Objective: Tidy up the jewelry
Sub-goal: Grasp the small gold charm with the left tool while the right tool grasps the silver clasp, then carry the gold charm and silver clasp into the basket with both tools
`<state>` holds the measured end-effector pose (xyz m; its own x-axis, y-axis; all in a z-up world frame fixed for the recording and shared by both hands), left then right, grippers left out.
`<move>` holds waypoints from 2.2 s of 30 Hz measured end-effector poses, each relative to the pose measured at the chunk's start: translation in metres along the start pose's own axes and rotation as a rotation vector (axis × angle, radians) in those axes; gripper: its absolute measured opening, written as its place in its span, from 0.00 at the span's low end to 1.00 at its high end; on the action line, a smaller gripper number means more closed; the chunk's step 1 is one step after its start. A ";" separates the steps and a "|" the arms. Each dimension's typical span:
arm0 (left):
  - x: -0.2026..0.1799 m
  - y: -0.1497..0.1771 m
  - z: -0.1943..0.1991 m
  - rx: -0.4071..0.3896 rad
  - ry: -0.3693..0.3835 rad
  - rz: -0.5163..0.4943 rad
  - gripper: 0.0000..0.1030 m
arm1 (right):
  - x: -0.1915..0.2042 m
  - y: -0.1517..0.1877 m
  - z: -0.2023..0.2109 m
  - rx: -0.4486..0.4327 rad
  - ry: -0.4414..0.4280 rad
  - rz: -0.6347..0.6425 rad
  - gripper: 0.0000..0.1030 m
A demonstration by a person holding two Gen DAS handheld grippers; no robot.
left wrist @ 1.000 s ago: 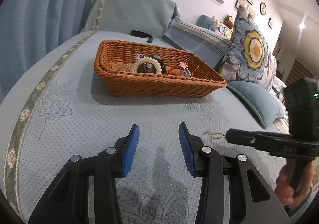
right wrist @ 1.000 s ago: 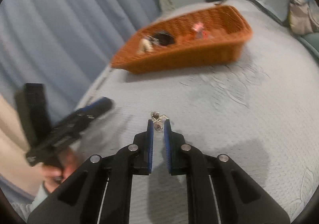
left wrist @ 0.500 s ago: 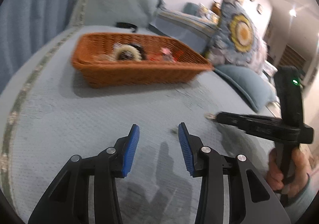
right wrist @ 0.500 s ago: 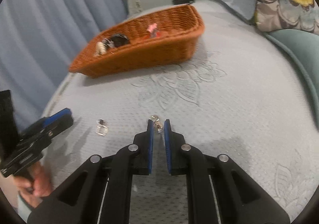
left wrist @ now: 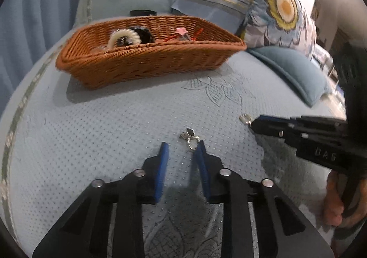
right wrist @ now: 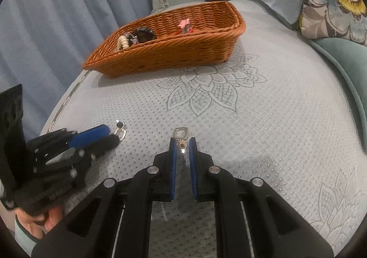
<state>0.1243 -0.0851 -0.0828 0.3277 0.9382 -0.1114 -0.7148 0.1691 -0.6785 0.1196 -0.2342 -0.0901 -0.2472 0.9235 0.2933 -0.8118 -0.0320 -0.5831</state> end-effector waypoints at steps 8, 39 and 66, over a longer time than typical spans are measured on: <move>-0.003 0.001 0.003 -0.003 0.021 -0.014 0.28 | 0.011 0.004 0.004 -0.008 0.059 0.093 0.31; -0.004 -0.010 0.017 -0.111 0.073 0.015 0.00 | 0.013 -0.007 0.022 -0.119 -0.014 0.089 0.09; 0.020 -0.149 -0.029 -0.249 0.039 0.072 0.00 | -0.022 -0.171 -0.029 -0.186 0.053 0.000 0.09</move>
<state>0.2552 -0.1001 -0.0045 0.3082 0.9321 -0.1901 -0.5647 0.0184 -0.8251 0.2788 -0.2379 -0.0189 -0.2151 0.9425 0.2558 -0.6990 0.0344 -0.7143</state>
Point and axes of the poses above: each gripper's, at about its wrist camera, not at the fingertips, and z roughly against the way its jaws point, x to its left, y to its underside, the point moved 4 cm from there along -z, roughly the way its jaws point, and after that the axes turned 3 degrees about -y, right-handed, at the moved point
